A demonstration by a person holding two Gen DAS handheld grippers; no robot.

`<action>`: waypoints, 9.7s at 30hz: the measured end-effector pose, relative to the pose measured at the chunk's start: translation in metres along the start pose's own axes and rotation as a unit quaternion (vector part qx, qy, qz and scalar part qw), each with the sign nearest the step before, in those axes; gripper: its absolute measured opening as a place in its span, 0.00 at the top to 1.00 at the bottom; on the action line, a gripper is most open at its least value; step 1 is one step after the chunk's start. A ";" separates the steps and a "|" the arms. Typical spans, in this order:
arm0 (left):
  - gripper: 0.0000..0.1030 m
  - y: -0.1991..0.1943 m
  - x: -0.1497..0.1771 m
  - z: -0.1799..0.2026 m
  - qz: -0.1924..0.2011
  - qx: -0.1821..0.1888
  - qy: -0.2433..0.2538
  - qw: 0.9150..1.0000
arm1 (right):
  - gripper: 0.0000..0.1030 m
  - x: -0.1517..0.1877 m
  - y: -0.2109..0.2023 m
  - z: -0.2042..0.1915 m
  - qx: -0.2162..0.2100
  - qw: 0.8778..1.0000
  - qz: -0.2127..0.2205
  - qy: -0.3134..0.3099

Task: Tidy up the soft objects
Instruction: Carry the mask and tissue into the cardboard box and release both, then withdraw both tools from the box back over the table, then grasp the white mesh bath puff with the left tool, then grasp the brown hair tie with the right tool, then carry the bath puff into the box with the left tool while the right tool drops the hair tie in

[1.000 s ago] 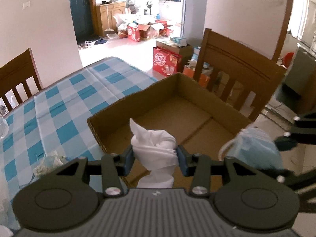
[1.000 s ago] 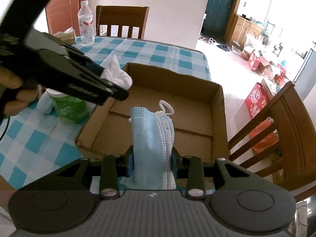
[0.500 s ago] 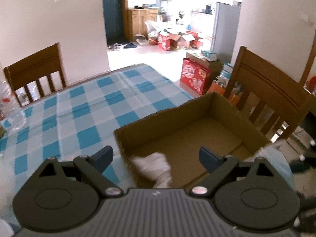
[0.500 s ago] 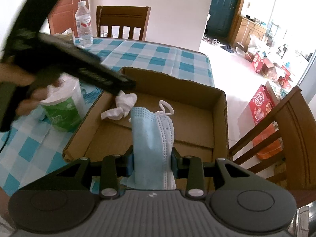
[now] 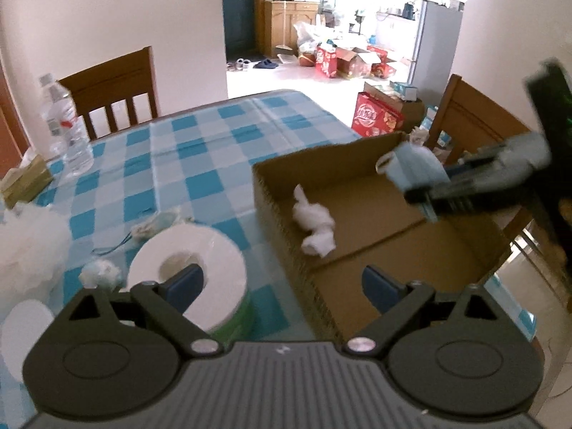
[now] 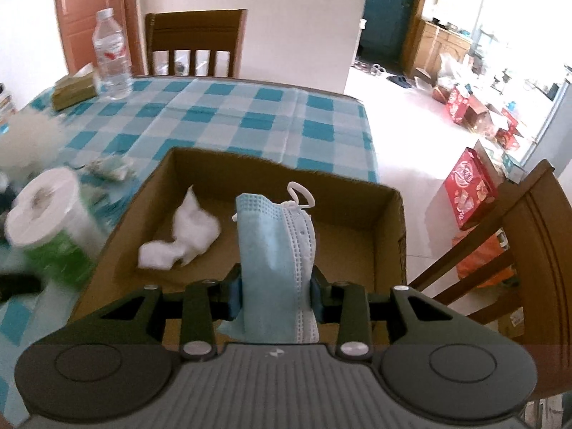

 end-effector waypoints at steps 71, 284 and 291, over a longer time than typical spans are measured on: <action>0.03 -0.033 0.102 -0.275 -0.048 -0.059 -0.069 0.995 | 0.00 0.026 -0.025 -0.319 -0.055 0.988 -0.010 -0.143; 0.67 -0.063 -0.040 0.039 -0.016 0.087 0.178 0.980 | 0.03 0.076 -0.069 -0.084 -0.045 0.996 0.054 -0.047; 0.67 -0.042 -0.057 0.095 -0.019 0.118 0.224 0.967 | 0.02 0.105 -0.072 -0.050 -0.015 0.999 0.043 -0.001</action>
Point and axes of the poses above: each gripper's, at about its wrist camera, not at the fingertips, and y roughly the way its jaws point, z to its right, x to its underside, the point moved 10 cm from there along y, roughly the way its jaws point, and after that the axes turned 13 degrees about -z, right-handed, at the moved point
